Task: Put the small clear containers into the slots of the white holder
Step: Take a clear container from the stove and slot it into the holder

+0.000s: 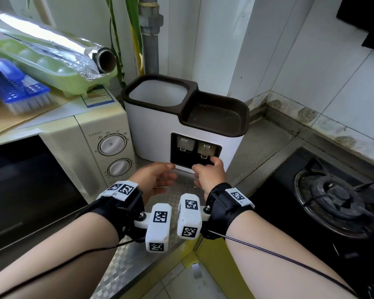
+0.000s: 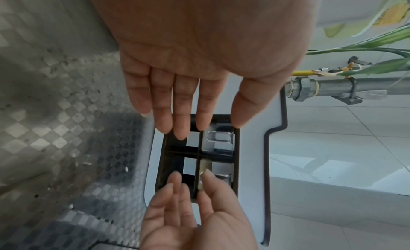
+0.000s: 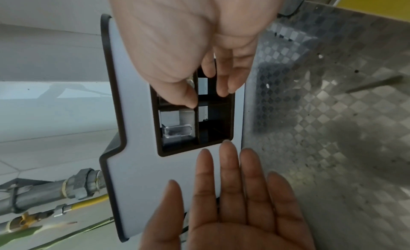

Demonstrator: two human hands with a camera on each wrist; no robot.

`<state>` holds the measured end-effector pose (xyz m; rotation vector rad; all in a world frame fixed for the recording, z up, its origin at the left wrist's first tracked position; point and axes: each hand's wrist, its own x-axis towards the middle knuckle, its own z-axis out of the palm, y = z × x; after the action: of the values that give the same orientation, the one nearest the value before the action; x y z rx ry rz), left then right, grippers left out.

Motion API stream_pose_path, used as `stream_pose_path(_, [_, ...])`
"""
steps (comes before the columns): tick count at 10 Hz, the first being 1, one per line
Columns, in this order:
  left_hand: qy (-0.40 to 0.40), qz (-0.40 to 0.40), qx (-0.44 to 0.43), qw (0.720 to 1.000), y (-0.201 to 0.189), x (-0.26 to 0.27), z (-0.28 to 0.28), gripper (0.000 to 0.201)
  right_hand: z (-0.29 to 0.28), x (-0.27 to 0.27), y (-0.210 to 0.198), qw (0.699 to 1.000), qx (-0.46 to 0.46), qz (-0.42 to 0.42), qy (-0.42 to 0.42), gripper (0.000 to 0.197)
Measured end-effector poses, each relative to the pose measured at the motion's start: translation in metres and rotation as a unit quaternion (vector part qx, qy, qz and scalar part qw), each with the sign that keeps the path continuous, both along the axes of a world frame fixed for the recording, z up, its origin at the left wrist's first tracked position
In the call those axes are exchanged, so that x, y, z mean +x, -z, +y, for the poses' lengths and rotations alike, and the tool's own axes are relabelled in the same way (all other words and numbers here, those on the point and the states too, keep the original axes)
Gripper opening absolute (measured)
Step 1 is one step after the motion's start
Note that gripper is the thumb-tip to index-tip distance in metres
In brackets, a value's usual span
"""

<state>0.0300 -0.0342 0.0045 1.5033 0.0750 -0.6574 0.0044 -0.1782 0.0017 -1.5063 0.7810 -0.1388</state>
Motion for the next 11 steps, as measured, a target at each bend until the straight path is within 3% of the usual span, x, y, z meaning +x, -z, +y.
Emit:
stream_pose_path(3, [-0.046, -0.010, -0.002, 0.999, -0.010, -0.020, 0.008, 0.018, 0.009, -0.014, -0.012, 1.000, 0.024, -0.002, -0.014, 0.052])
stream_pose_path(6, [-0.165, -0.032, 0.021, 0.986, -0.024, -0.065, 0.059, 0.024, 0.065, -0.034, -0.007, 0.988, 0.059, 0.007, -0.140, 0.013])
stream_pose_path(7, [-0.217, -0.062, 0.075, 0.971, -0.028, -0.081, 0.092, 0.022, 0.091, -0.047, 0.001, 0.976, 0.077, 0.030, -0.203, 0.021])
stream_pose_path(8, [-0.303, -0.076, 0.146, 0.939, -0.027, -0.096, 0.124, 0.031, 0.112, -0.058, 0.008, 0.965, 0.076, 0.042, -0.248, 0.020])
stream_pose_path(9, [-0.338, -0.042, 0.204, 0.918, -0.018, -0.111, 0.146, 0.031, 0.126, -0.067, 0.019, 0.957, 0.065, 0.054, -0.278, 0.019])
stream_pose_path(10, [-0.295, 0.012, 0.236, 0.926, -0.010, -0.124, 0.151, 0.025, 0.136, -0.075, 0.028, 0.947, 0.071, 0.070, -0.304, 0.018])
stream_pose_path(11, [-0.271, 0.029, 0.253, 0.928, 0.003, -0.129, 0.154, 0.046, 0.142, -0.081, 0.035, 0.938, 0.063, 0.081, -0.330, 0.016])
